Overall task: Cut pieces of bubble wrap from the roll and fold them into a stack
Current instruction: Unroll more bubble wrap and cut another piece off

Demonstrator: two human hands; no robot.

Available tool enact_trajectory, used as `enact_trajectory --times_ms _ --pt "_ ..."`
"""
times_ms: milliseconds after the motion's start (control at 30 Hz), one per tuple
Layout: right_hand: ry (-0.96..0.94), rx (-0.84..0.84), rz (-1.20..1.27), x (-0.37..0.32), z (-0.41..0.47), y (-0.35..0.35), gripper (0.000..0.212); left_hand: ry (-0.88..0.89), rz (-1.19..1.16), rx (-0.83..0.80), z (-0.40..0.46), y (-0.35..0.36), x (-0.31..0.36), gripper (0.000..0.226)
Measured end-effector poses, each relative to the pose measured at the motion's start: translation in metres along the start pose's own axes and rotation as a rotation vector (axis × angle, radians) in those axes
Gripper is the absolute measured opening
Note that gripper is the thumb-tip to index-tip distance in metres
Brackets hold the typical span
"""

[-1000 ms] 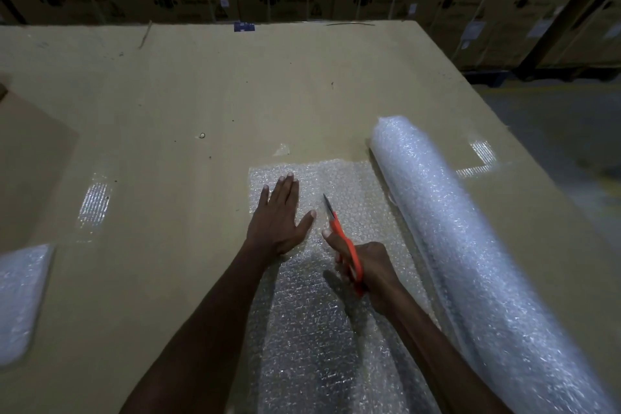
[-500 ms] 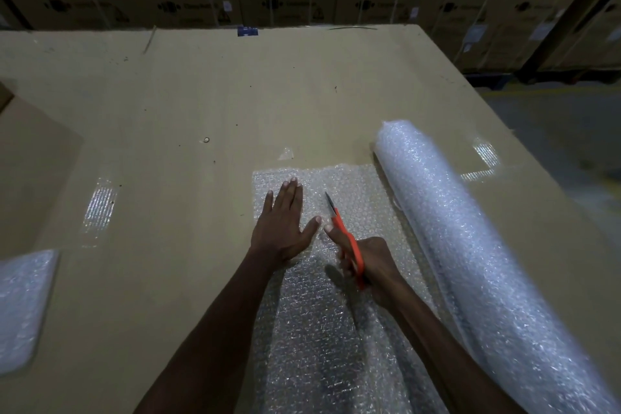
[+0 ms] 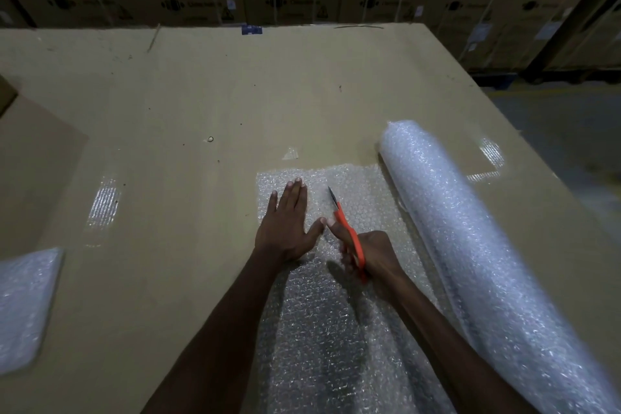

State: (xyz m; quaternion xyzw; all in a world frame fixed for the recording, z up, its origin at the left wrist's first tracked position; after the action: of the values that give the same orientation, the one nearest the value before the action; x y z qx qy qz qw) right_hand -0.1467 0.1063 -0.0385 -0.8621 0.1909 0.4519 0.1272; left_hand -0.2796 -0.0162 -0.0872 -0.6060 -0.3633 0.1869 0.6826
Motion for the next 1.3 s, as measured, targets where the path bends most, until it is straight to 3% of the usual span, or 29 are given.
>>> enact_trajectory --times_ms 800,1300 --pt "-0.029 -0.036 0.001 -0.015 0.022 0.009 0.066 -0.011 0.002 -0.008 0.002 0.002 0.0 0.094" --pt "-0.057 0.02 0.012 -0.029 0.036 0.008 0.055 -0.007 0.001 0.011 0.003 0.004 -0.002 0.09"
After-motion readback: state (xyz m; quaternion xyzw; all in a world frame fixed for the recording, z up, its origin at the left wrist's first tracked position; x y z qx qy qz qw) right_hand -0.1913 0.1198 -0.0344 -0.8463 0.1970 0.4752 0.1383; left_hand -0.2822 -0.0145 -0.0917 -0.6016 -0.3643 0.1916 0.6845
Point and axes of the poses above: each hand's wrist, its own z-axis towards the middle knuckle, its own y-axis out of the palm, x = y × z, the point moved 5 cm from there along z, towards the middle knuckle, and after that the axes turned 3 degrees about y, right-handed, at the moved point
